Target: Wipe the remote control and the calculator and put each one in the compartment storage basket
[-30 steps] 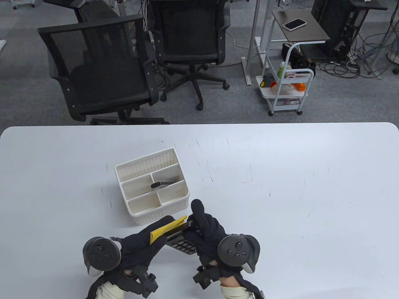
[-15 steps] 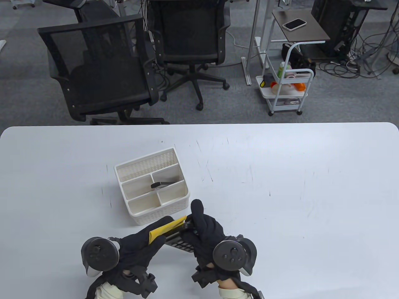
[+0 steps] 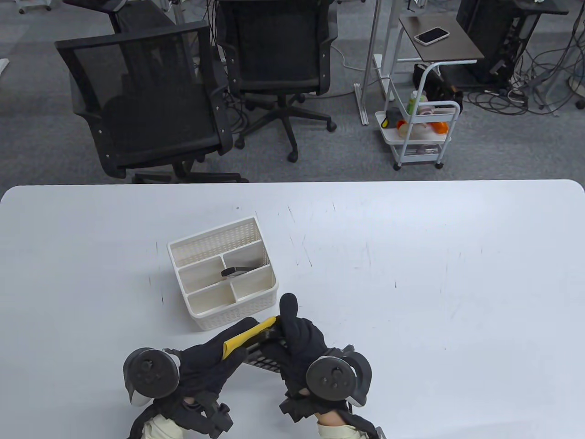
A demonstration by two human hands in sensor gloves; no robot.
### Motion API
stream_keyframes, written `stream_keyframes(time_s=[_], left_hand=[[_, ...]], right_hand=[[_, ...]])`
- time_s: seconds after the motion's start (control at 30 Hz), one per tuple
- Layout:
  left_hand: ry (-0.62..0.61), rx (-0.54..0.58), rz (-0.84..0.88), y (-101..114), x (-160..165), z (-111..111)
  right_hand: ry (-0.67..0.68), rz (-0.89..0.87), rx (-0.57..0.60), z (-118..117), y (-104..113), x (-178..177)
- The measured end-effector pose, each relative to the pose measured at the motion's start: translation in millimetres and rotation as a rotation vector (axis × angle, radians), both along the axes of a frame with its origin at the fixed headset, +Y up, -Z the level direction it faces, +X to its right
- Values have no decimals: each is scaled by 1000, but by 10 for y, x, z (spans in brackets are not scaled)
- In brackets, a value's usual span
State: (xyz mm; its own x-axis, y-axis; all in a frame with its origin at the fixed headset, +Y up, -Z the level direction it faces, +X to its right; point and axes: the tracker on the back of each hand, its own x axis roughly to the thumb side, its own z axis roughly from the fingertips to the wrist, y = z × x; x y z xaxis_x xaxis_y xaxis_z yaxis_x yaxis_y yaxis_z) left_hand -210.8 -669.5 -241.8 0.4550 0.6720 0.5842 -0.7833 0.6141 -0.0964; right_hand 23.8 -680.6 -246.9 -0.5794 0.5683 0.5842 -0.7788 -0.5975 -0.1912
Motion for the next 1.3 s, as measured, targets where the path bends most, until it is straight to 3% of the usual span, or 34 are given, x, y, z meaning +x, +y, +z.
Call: stream_keyframes(time_s=[0.1, 0.27, 0.4, 0.63, 0.83, 0.97, 1.13, 1.3], left_hand=[[31, 44, -114, 2, 49, 24], [-5, 65, -18, 31, 103, 76], [-63, 22, 110, 15, 97, 69], [-19, 43, -40, -27, 54, 26], [-57, 47, 75, 22, 127, 91], [-61, 15, 48, -1, 86, 52], [2, 5, -96, -36, -15, -15], [25, -45, -116, -49, -106, -59]], right_hand=[[12, 11, 14, 20, 10, -23], [44, 62, 5, 17, -22, -108], [40, 86, 0, 10, -42, -136], [-18, 65, 21, 28, 4, -55], [26, 55, -26, 20, -58, -130], [6, 58, 6, 39, -26, -100], [-8, -50, 2, 24, 2, 1], [-14, -154, 1, 22, 50, 100]])
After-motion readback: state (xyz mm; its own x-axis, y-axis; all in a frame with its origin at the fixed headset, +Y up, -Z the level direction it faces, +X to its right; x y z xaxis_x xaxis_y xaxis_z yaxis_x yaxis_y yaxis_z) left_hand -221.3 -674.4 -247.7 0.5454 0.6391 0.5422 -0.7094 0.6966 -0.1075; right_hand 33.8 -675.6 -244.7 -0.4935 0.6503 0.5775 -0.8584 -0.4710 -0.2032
